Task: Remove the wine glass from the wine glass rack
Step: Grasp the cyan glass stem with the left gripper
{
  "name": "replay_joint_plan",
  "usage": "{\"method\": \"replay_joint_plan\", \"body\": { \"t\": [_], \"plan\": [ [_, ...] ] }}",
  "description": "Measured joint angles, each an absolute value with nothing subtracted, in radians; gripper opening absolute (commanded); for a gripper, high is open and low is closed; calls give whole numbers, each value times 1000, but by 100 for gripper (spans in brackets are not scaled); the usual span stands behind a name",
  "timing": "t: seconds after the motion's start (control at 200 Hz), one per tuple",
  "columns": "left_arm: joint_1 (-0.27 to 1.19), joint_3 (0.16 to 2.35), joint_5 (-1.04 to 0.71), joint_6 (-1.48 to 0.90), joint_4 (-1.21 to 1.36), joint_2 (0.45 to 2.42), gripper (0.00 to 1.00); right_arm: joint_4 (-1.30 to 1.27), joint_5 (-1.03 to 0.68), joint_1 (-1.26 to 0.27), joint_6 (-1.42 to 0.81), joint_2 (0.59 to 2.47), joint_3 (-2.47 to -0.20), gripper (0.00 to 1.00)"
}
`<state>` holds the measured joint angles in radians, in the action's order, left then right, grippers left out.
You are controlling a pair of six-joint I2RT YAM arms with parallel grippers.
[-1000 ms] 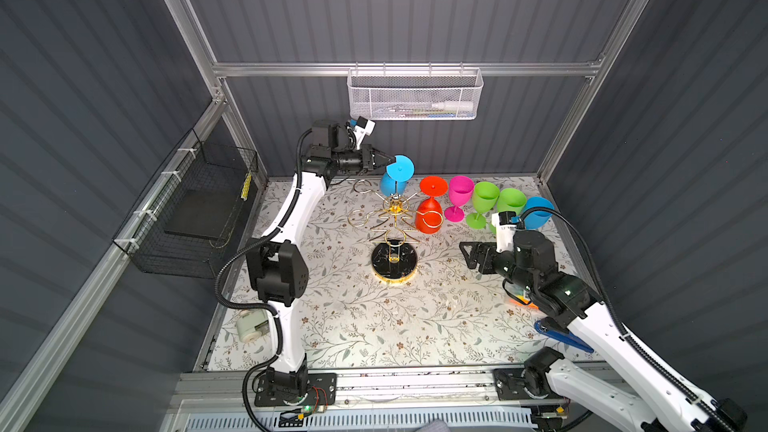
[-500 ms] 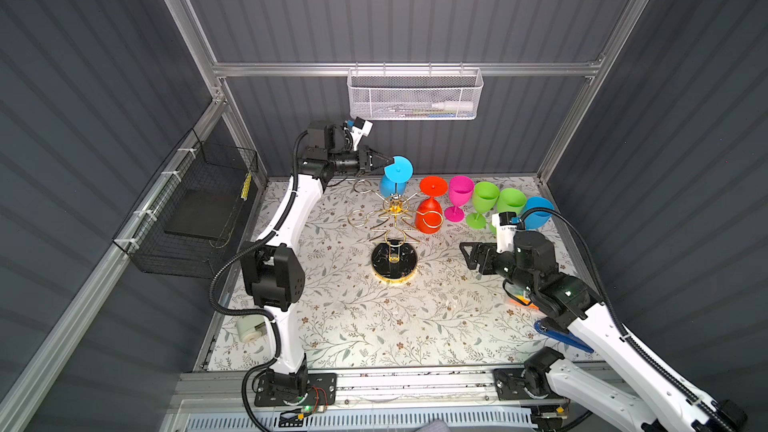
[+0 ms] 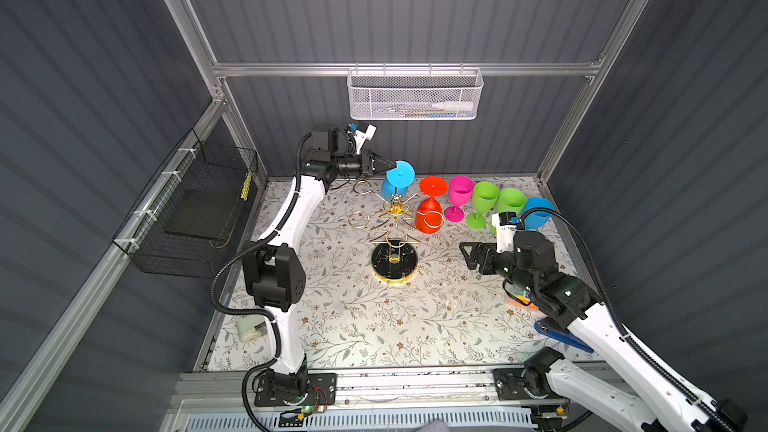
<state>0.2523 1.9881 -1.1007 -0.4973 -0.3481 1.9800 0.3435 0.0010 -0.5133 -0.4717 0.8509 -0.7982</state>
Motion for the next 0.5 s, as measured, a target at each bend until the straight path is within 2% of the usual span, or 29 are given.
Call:
{"method": "replay_joint_plan", "body": {
  "t": [0.5],
  "plan": [
    [270, 1987, -1101, -486, -358, 1977, 0, 344, 1, -513, -473, 850, -796, 84]
  ]
}}
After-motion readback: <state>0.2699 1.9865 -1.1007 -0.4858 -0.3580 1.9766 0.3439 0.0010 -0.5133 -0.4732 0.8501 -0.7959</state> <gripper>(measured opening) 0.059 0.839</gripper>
